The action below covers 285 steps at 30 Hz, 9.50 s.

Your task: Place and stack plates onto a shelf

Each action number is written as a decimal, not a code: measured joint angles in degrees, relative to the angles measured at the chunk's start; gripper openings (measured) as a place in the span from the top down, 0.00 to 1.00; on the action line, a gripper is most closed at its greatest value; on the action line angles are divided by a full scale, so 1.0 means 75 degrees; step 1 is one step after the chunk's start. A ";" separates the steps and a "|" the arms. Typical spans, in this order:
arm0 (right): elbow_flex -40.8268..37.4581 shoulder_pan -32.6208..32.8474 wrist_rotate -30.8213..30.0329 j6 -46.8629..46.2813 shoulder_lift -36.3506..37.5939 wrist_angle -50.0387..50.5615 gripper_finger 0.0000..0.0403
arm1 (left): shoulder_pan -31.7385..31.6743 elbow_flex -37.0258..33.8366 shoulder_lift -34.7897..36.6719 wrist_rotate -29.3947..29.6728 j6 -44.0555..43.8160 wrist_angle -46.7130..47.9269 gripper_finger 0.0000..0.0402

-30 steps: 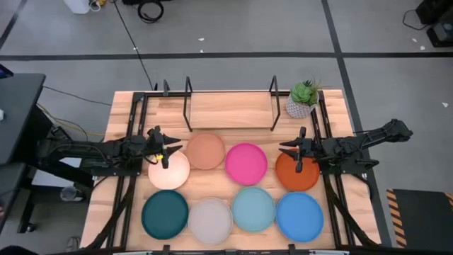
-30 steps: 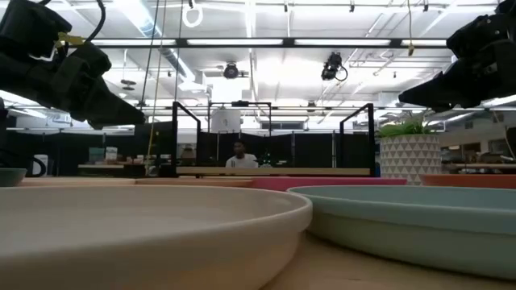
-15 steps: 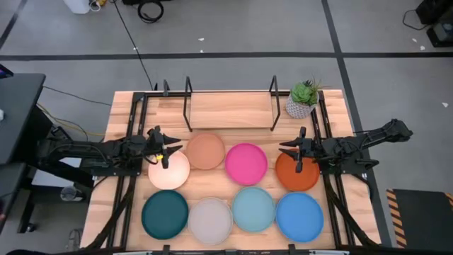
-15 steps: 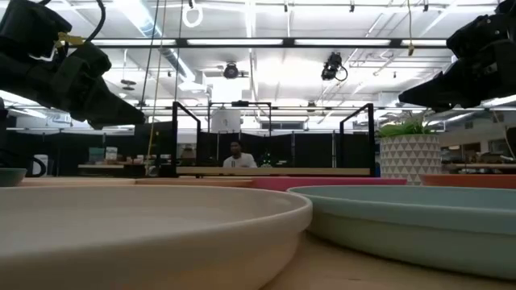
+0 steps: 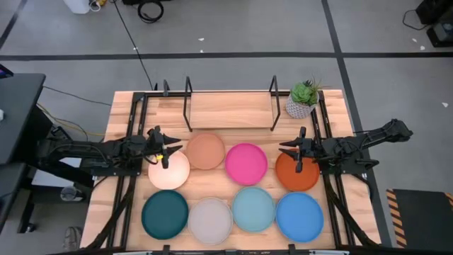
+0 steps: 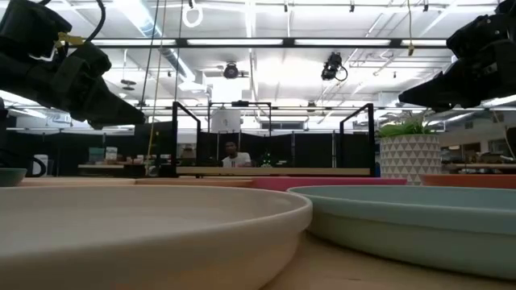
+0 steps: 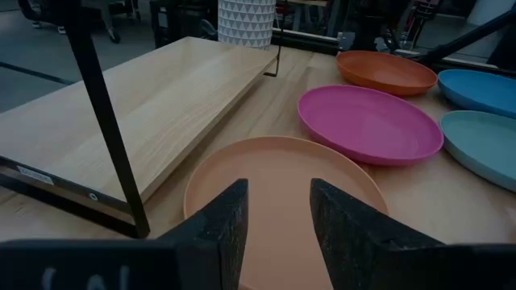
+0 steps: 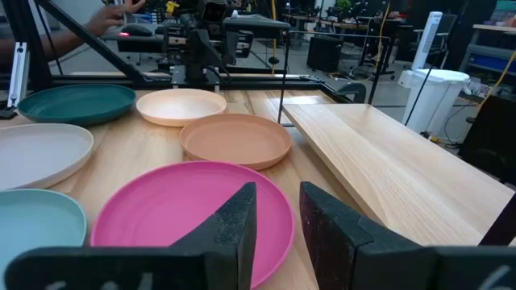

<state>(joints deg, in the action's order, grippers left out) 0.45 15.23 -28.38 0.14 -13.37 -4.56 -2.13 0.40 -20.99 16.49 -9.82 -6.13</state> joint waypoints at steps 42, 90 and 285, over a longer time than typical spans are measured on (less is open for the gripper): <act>0.0000 0.0000 0.0002 -0.0001 0.0000 -0.0003 0.74 | 0.0000 0.0000 0.0002 0.0000 0.0000 -0.0001 0.65; 0.1450 -0.1096 -0.0039 0.1125 -0.2762 -0.2187 0.75 | 0.0427 -0.0003 0.0002 -0.3580 0.0823 -0.3178 0.65; 1.0908 -0.1513 0.3055 0.4497 -1.3764 0.4687 0.92 | 0.0959 0.0000 0.0003 0.0259 0.1998 -0.2681 0.65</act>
<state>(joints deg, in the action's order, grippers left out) 82.26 3.88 -5.47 33.87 -116.59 30.60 5.06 0.40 -20.97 18.44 5.16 -26.24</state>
